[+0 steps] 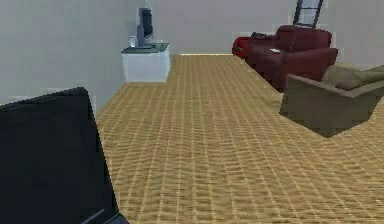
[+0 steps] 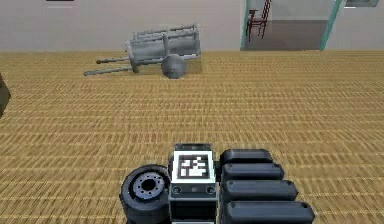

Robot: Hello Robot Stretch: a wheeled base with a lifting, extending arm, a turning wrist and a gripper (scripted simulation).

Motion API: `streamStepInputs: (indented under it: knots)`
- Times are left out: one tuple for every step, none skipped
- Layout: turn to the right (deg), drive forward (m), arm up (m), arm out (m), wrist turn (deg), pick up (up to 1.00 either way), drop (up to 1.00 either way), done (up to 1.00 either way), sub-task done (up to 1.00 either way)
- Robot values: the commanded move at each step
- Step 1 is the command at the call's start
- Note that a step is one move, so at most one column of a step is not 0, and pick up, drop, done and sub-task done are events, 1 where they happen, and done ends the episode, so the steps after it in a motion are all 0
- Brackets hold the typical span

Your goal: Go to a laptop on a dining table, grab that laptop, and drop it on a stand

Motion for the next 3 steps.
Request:
streamStepInputs:
  knots:
    - [0.0, 1.00, 0.00, 0.00, 0.0, 0.00, 0.00, 0.00, 0.00]
    - [0.0, 1.00, 0.00, 0.00, 0.0, 0.00, 0.00, 0.00, 0.00]
    - [0.0, 1.00, 0.00, 0.00, 0.0, 0.00, 0.00, 0.00, 0.00]
